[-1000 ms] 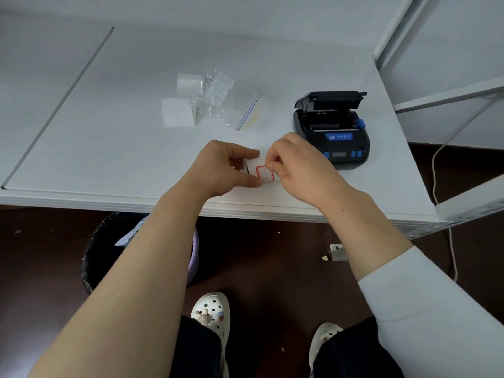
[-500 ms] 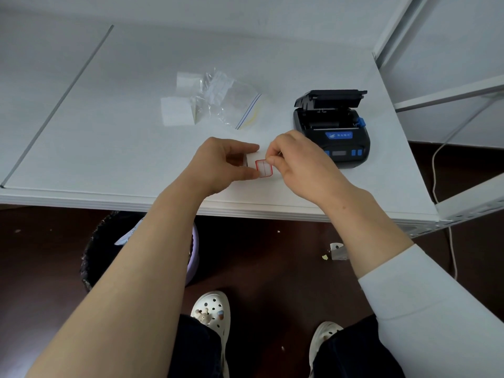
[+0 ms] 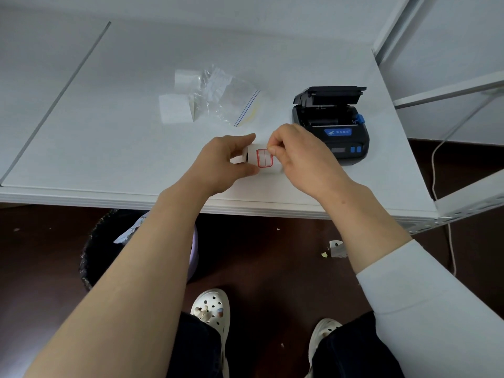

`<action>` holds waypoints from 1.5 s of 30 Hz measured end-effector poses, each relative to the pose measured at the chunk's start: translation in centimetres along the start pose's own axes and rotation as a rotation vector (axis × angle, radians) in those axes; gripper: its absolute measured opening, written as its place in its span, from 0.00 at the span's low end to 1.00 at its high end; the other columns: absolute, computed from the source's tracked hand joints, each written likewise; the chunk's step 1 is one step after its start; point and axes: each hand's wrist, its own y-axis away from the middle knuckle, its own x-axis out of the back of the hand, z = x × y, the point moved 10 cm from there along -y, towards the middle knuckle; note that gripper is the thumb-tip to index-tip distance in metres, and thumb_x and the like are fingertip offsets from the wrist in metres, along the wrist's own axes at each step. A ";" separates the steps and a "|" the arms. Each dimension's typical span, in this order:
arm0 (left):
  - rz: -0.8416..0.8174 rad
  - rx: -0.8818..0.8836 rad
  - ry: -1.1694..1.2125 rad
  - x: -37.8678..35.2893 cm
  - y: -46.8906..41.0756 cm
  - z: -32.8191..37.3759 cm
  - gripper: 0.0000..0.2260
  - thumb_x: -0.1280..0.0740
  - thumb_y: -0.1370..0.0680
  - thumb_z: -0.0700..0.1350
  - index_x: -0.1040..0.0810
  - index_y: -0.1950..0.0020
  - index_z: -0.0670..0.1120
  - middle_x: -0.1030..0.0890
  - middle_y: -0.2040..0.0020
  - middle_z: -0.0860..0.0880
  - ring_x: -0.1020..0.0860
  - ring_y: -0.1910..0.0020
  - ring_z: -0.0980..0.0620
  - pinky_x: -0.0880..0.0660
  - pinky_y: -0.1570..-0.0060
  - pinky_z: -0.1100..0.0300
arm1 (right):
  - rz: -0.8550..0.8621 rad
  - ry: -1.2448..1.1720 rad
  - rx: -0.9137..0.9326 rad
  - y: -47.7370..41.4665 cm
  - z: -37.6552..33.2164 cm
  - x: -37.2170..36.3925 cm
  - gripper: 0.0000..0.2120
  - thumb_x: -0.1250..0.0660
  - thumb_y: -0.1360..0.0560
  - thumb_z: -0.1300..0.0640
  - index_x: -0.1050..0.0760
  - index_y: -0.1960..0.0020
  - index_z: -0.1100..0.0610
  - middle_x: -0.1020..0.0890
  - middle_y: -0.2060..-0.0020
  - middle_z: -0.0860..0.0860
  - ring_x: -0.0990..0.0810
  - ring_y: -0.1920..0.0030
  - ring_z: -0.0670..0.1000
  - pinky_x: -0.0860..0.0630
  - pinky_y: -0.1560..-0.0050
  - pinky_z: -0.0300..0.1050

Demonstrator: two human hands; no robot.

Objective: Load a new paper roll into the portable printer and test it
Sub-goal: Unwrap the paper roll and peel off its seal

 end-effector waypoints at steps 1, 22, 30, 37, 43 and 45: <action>-0.001 -0.007 0.015 0.0 0.0 0.0 0.27 0.28 0.30 0.35 0.29 0.32 0.45 0.23 0.37 0.46 0.25 0.37 0.52 0.31 0.34 0.58 | 0.004 -0.006 -0.004 0.0 0.1 0.0 0.07 0.44 0.21 0.60 0.29 0.47 0.59 0.25 0.48 0.55 0.27 0.49 0.53 0.30 0.52 0.46; 0.185 -0.109 -0.035 1.7 0.1 1.3 0.10 0.29 0.29 0.40 0.21 0.52 0.53 0.21 0.48 0.52 0.24 0.45 0.55 0.31 0.46 0.68 | 0.107 -0.274 -0.053 0.0 0.6 1.5 0.07 0.41 0.22 0.59 0.28 0.47 0.61 0.22 0.55 0.52 0.24 0.52 0.54 0.28 0.50 0.50; 0.138 -0.057 -0.013 1.1 -0.1 0.7 0.06 0.34 0.24 0.43 0.20 0.50 0.44 0.23 0.64 0.58 0.26 0.69 0.67 0.34 0.65 0.68 | 0.191 -0.508 -0.140 -0.4 2.0 1.4 0.06 0.33 0.27 0.63 0.23 0.50 0.60 0.22 0.59 0.48 0.23 0.58 0.46 0.26 0.53 0.35; 0.170 0.017 -0.049 1.5 -0.3 0.2 0.06 0.29 0.29 0.46 0.24 0.64 0.51 0.24 0.69 0.54 0.29 0.76 0.63 0.34 0.75 0.74 | 0.197 -0.496 -0.166 -0.8 2.7 0.7 0.15 0.38 0.30 0.73 0.23 0.49 0.60 0.21 0.59 0.50 0.23 0.58 0.47 0.23 0.49 0.43; 0.118 0.068 0.038 0.7 -0.3 -0.2 0.18 0.29 0.28 0.43 0.25 0.39 0.48 0.24 0.53 0.50 0.25 0.61 0.58 0.30 0.65 0.74 | 0.183 -0.508 -0.168 -0.7 2.9 0.6 0.19 0.37 0.29 0.71 0.28 0.42 0.55 0.22 0.66 0.44 0.22 0.61 0.48 0.24 0.50 0.40; 0.079 0.081 0.048 0.2 -0.1 -0.1 0.20 0.30 0.28 0.41 0.26 0.36 0.46 0.24 0.51 0.48 0.26 0.57 0.55 0.30 0.60 0.70 | 0.150 -0.512 -0.163 -0.7 2.6 0.7 0.20 0.37 0.30 0.70 0.28 0.40 0.55 0.23 0.65 0.44 0.25 0.63 0.46 0.27 0.53 0.34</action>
